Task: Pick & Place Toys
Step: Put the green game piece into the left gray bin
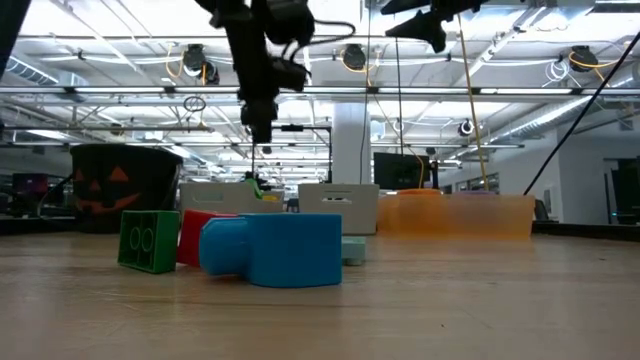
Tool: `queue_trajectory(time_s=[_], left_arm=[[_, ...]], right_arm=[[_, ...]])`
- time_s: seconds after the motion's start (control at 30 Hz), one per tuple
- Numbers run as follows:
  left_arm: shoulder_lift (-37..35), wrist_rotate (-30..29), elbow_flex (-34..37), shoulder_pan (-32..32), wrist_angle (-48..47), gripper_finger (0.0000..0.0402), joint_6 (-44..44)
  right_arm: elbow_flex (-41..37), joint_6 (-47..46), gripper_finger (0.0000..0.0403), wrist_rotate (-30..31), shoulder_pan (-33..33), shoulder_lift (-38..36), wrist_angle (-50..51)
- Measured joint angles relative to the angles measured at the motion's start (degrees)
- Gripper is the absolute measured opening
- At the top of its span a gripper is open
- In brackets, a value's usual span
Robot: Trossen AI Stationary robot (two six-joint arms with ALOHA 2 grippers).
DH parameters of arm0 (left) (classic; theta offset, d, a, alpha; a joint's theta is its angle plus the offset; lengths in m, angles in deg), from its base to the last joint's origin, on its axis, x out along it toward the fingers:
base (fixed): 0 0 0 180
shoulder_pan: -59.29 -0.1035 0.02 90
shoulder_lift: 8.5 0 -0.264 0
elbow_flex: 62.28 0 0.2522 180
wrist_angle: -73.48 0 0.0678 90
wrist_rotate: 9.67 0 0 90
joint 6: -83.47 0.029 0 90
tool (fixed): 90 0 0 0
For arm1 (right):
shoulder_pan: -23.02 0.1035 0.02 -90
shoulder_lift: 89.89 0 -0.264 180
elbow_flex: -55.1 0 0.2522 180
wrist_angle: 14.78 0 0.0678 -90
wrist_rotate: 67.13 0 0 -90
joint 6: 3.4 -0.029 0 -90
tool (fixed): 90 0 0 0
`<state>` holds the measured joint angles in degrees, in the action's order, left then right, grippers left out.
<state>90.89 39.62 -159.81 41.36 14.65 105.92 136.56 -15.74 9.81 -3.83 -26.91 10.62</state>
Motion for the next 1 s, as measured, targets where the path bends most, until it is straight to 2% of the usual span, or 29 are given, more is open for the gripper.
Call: queue_trajectory(time_s=[0.07,0.27,0.73,0.83,1.0], left_arm=[[1.38,2.07,0.00,-1.19,0.60,0.0106,0.02],[4.20,6.39,0.00,-4.91,3.53,0.0106,2.09],[8.87,6.64,0.00,-12.71,4.13,0.0106,5.41],[8.87,4.33,0.00,-14.48,2.04,0.0106,1.09],[8.87,4.56,0.00,-17.54,-1.09,0.0106,-8.18]], right_arm=[[0.00,0.00,0.0210,0.10,-0.73,0.00,-0.02],[0.00,-0.42,0.0210,5.94,-0.97,0.00,0.22],[0.00,-1.97,0.0210,14.71,-0.95,0.00,0.24],[0.00,-1.95,0.0210,14.78,-0.95,0.02,0.23],[0.00,-1.84,0.0210,14.91,-0.95,0.02,0.24]])
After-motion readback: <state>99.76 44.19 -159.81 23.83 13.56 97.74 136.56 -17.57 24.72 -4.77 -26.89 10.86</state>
